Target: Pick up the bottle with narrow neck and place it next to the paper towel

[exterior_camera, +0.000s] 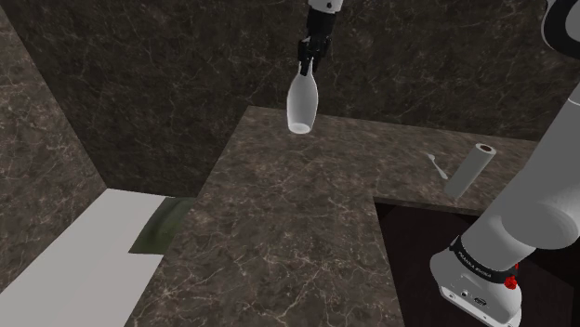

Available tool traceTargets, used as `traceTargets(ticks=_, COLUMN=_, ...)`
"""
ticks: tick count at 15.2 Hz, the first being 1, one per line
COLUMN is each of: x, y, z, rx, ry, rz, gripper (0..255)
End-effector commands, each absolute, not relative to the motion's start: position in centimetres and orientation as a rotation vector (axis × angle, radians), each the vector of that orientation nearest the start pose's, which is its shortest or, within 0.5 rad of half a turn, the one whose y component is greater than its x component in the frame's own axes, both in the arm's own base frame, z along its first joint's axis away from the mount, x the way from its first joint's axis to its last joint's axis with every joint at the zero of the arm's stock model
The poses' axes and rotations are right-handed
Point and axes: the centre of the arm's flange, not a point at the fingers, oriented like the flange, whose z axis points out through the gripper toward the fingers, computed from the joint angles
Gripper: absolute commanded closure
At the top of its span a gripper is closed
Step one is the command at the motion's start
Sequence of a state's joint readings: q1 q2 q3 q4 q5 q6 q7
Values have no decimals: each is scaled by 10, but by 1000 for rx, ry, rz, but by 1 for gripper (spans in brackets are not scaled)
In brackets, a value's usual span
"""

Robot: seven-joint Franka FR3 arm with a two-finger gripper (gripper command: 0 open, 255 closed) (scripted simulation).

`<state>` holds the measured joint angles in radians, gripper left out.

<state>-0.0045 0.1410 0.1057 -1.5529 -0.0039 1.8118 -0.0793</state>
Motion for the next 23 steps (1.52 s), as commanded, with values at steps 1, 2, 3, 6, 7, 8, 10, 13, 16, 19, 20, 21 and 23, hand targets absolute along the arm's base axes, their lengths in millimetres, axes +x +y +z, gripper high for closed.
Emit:
traceTargets(ticks=1, x=615, y=58, z=584, rx=-3111, ry=-280, rz=-186, gripper=255)
traceTargets(ticks=2, x=615, y=58, z=590, rx=-3111, ry=-280, rz=-186, gripper=255)
traceTargets(ticks=3, x=615, y=58, z=595, rx=-3111, ry=-280, rz=-186, gripper=255)
traceTargets(ticks=6, x=615, y=58, z=611, rx=-3111, ry=-280, rz=-186, gripper=255)
traceTargets(ticks=7, x=615, y=58, z=616, rx=-3111, ry=-280, rz=-186, gripper=255)
traceTargets(ticks=8, x=615, y=58, z=621, rx=-3111, ry=-280, rz=-186, gripper=255)
traceTargets(ticks=10, x=615, y=58, z=632, rx=-3111, ry=-280, rz=-186, gripper=255)
traceTargets(ticks=13, x=615, y=58, z=648, rx=-3111, ry=-280, rz=-186, gripper=255)
traceTargets(ticks=16, x=615, y=58, z=664, rx=-3111, ry=-280, rz=-186, gripper=255)
traceTargets(ticks=19, x=615, y=58, z=679, rx=-3111, ry=-280, rz=-186, gripper=255)
traceTargets(ticks=20, x=615, y=58, z=685, rx=-3111, ry=-280, rz=-186, gripper=255)
traceTargets(ticks=21, x=615, y=58, z=690, rx=-3111, ry=-280, rz=-186, gripper=255)
traceTargets(ticks=23, x=615, y=58, z=700, rx=-3111, ry=-280, rz=-186, gripper=255)
